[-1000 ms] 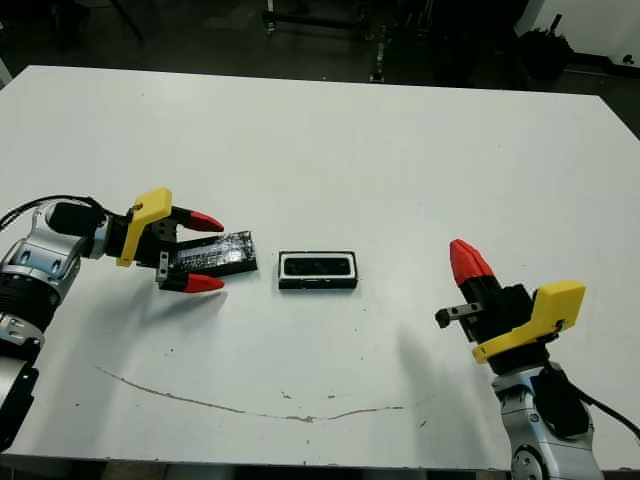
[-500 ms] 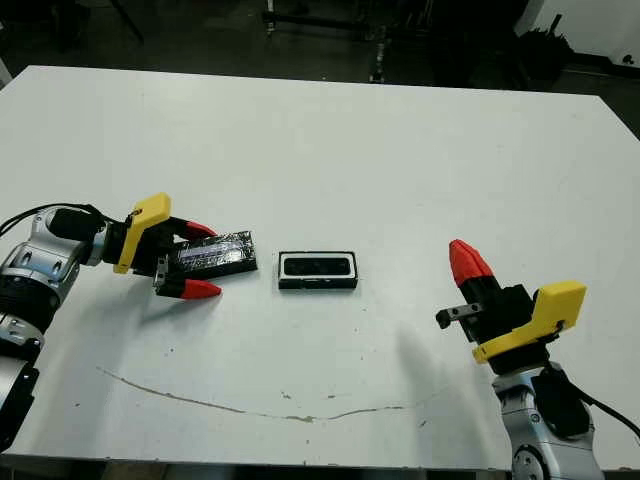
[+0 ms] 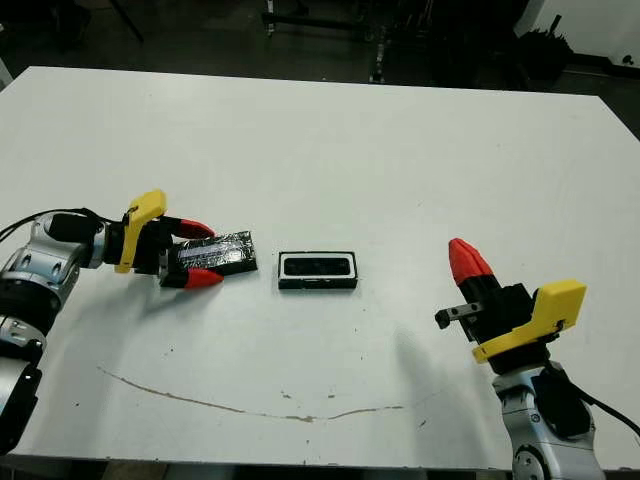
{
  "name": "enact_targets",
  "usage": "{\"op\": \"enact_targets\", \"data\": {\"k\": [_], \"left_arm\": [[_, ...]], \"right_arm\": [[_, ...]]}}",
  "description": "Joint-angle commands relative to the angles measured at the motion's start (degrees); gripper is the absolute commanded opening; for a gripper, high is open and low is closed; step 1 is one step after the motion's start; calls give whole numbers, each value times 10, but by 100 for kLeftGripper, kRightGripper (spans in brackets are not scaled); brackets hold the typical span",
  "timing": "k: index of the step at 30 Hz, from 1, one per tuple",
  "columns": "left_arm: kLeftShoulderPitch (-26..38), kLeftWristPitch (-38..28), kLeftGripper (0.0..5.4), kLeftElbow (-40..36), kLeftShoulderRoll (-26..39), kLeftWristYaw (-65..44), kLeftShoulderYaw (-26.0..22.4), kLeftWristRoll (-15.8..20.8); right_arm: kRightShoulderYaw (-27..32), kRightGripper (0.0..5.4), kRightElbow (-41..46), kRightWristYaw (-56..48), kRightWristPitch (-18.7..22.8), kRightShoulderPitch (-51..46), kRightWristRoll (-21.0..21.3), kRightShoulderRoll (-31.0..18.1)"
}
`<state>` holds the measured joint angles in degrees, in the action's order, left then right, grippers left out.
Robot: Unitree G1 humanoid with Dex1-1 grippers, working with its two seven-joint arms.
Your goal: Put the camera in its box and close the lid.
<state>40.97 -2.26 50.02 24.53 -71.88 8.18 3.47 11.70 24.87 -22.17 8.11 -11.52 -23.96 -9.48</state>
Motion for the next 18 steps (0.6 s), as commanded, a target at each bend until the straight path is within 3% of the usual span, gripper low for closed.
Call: {"op": "enact_targets", "data": {"k": [1, 7, 18], "left_arm": [[-13, -3, 398, -13, 1, 2, -3, 2], [-10, 4, 315, -25, 8, -7, 2, -2], [-5, -6, 315, -40, 17, -14, 4, -8]], "right_arm": [[1, 0, -3, 1, -1, 2, -3, -9], [4, 0, 0, 3, 2, 4, -9, -11], [4, 0, 8, 12, 11, 4, -11, -19]]}}
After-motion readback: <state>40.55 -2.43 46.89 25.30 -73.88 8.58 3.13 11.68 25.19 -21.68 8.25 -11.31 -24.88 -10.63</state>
